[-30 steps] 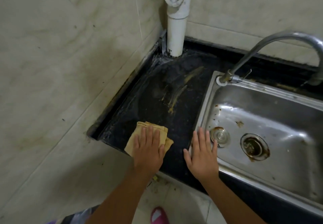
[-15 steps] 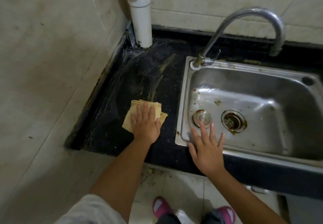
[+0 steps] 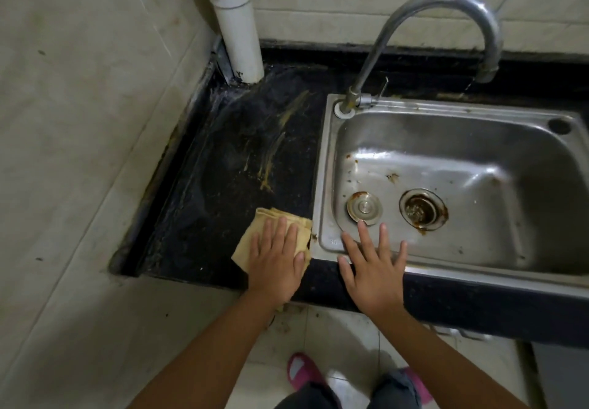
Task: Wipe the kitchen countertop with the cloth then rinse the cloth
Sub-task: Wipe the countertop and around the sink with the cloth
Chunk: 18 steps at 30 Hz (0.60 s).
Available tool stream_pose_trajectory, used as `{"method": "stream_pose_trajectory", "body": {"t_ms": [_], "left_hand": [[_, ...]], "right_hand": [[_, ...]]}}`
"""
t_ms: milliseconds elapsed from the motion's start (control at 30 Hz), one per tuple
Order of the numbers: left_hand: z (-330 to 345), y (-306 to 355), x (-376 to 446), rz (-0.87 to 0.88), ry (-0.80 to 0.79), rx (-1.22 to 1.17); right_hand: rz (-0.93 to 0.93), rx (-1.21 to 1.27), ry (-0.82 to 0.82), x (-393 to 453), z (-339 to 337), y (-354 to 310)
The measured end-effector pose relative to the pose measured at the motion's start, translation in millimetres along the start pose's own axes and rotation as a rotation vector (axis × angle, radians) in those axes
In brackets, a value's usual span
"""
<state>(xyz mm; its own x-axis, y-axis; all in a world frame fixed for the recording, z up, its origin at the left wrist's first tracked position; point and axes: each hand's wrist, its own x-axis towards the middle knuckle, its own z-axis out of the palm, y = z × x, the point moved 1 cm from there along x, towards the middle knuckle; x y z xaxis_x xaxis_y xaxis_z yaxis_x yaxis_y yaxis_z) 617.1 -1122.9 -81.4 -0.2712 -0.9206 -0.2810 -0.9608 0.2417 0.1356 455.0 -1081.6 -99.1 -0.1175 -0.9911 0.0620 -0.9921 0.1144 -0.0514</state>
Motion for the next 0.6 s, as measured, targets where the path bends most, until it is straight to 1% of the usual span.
{"method": "stream_pose_trajectory", "body": {"t_ms": [100, 167, 333, 500, 600], "left_hand": [[-20, -6, 45, -0.095, -0.016, -0.031], [-28, -6, 73, -0.107, 0.010, -0.043], [-34, 1, 121, -0.093, -0.016, -0.020], [-34, 3, 144, -0.080, -0.015, -0.026], [-28, 2, 129, -0.063, -0.029, -0.029]], "right_hand": [[-0.016, -0.010, 0.028, 10, -4, -3], [-0.020, -0.002, 0.028, 11, -4, -4], [-0.003, 0.029, 0.035, -4, 6, 2], [0.026, 0.023, 0.030, 0, 13, 4], [0.035, 0.025, 0.001, 1, 15, 5]]}}
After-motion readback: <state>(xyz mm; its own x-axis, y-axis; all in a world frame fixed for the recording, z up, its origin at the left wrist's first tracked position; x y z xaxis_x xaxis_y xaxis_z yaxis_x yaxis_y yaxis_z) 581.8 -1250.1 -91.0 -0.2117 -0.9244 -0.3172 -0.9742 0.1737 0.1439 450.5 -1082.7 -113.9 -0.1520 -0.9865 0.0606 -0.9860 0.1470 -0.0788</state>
